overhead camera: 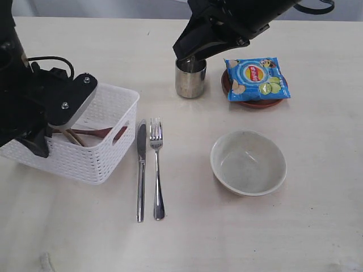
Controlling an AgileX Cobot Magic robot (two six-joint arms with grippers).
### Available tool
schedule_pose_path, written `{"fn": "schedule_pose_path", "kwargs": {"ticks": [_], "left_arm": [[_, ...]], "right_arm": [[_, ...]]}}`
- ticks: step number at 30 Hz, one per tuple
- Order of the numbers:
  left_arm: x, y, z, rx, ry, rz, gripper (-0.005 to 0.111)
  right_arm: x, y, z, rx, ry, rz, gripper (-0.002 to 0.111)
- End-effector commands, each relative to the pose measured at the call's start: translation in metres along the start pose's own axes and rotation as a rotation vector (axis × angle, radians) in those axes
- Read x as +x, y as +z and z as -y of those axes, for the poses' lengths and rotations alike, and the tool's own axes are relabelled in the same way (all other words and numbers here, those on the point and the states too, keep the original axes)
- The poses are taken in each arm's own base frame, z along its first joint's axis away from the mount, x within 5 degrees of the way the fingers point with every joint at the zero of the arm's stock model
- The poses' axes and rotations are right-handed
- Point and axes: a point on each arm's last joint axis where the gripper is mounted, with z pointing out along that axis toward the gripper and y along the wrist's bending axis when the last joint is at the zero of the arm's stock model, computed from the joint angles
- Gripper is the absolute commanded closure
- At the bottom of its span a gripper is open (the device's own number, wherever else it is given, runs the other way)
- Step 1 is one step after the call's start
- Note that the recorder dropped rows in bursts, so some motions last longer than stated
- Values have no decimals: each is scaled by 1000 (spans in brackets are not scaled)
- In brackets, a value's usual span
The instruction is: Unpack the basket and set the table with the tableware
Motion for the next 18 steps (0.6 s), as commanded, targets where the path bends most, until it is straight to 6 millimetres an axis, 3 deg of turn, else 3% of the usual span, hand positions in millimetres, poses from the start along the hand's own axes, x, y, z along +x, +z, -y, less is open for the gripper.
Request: {"fn": "schedule_pose_path", "kwargs": {"ticks": [1, 8, 10, 13, 18], "left_arm": [[1, 6, 5, 28, -3, -16, 107], [16, 38, 30, 155, 5, -138, 106], [16, 43, 26, 91, -37, -131, 100], [14, 45, 19, 10, -35, -113, 83], [14, 45, 13, -62, -22, -107, 42]], "right_arm": [[0, -1, -3, -13, -11, 10, 62], [0, 1, -7, -22, -42, 4, 62], [0, 3, -10, -26, -56, 0, 62], [0, 5, -13, -30, -69, -2, 62], [-1, 6, -14, -26, -73, 4, 62]]}}
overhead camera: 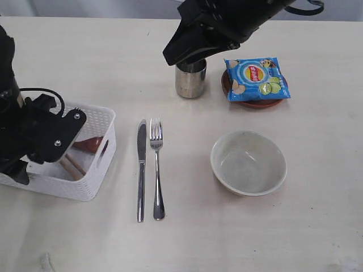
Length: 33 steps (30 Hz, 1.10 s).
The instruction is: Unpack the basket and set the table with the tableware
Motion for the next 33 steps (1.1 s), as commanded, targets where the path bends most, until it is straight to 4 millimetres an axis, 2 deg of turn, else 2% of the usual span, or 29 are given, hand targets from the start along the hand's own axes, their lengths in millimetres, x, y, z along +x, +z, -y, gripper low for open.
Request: {"fn": "schedule_pose_path", "kwargs": {"ticks": [1, 3, 6, 14, 18, 20, 22, 23, 27, 28, 29, 30, 31, 32, 33], "left_arm": [[-1, 0, -2, -44, 0, 2, 38], [-1, 0, -3, -54, -50, -2, 30], [1, -9, -1, -97, -111, -1, 29], [10, -67, 31, -361, -213, 88, 30], [15, -91, 50, -476, -543, 210, 33], [20, -101, 54, -547, -787, 293, 42], [29, -111, 57, -639, -1064, 360, 59], [33, -114, 59, -677, -1148, 370, 68], [58, -124, 72, -828, -1536, 349, 102], [64, -124, 75, -862, -1588, 328, 107], [73, -122, 80, -927, -1615, 306, 106], [76, -118, 81, -952, -1614, 312, 106], [81, -109, 84, -974, -1643, 360, 106], [81, -105, 86, -971, -1682, 423, 106], [78, -97, 87, -955, -1718, 550, 106]], "right_arm": [[-1, -2, -1, 4, -14, 19, 62], [-2, -2, -1, 8, -14, 25, 62], [-2, -2, -1, 12, -13, 30, 62], [-10, -5, 0, 39, -11, 81, 62], [-21, -10, -13, 45, -29, 106, 62], [-27, -3, -24, 72, -44, 73, 62], [-33, 11, -34, 134, -55, 11, 62], [-35, 18, -37, 154, -58, -23, 62], [-42, 61, -61, 68, -124, -174, 62], [-42, 74, -68, 48, -156, -205, 62], [-39, 96, -79, 20, -210, -252, 62], [-37, 106, -83, 7, -238, -274, 62], [-34, 123, -89, -8, -265, -302, 62], [-33, 132, -92, -11, -272, -308, 62], [-35, 148, -91, -8, -266, -301, 62]]}}
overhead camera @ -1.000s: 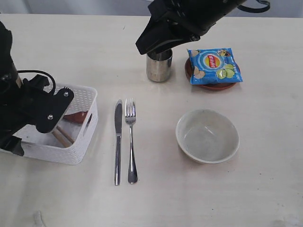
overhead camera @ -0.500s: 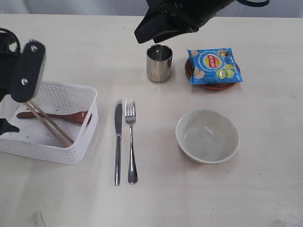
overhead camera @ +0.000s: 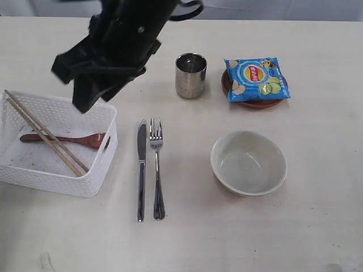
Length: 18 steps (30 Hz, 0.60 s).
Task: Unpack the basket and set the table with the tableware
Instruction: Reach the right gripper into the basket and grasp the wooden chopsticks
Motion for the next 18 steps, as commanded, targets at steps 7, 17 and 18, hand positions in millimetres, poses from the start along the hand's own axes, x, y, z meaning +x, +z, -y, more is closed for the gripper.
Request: {"fn": "schedule_pose_path", "kwargs": {"ticks": [7, 17, 18], "left_arm": [[15, 7, 9, 183, -277, 179, 106], [16, 1, 8, 197, -285, 204, 106], [16, 0, 7, 197, -286, 207, 106]], "right_arm": [[-40, 96, -7, 141, -237, -129, 62], [-61, 143, 2, 68, -134, -52, 62], [-61, 146, 5, 74, -126, -49, 62]]}}
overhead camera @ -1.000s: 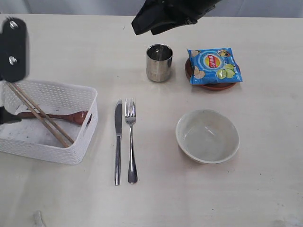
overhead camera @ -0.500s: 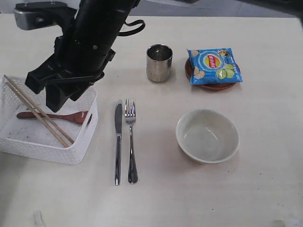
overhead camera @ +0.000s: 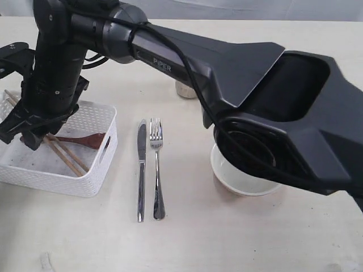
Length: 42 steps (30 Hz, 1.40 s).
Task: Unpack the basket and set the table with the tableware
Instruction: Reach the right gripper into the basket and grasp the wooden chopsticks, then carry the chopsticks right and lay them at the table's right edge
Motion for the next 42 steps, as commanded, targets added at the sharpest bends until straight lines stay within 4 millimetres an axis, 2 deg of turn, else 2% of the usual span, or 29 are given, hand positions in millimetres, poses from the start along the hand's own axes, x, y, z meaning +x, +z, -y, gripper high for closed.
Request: {"fn": "schedule_pose_path", "kwargs": {"ticks": [1, 8, 13, 21, 24, 28, 34, 42], "left_arm": [[-3, -6, -1, 6, -9, 32, 106], [-3, -6, 0, 16, -14, 32, 106], [-3, -6, 0, 19, -19, 30, 106], [-3, -7, 0, 22, -20, 42, 106], [-3, -7, 0, 22, -20, 42, 106], [-3, -7, 0, 22, -20, 42, 106], [-4, -8, 0, 23, -20, 44, 106], [-4, -8, 0, 23, -11, 44, 106]], "right_arm": [[-3, 5, 6, 9, 22, 24, 62], [-5, 21, 14, 43, 42, 78, 62], [-3, 25, 21, 106, 34, 65, 62], [3, 44, 25, 85, 68, 35, 62], [2, 42, 25, 88, 62, 49, 74], [-3, 33, 22, 95, 33, 73, 109], [-11, 6, 13, 102, 2, 119, 108], [-18, -56, -4, 156, -56, 145, 108]]}}
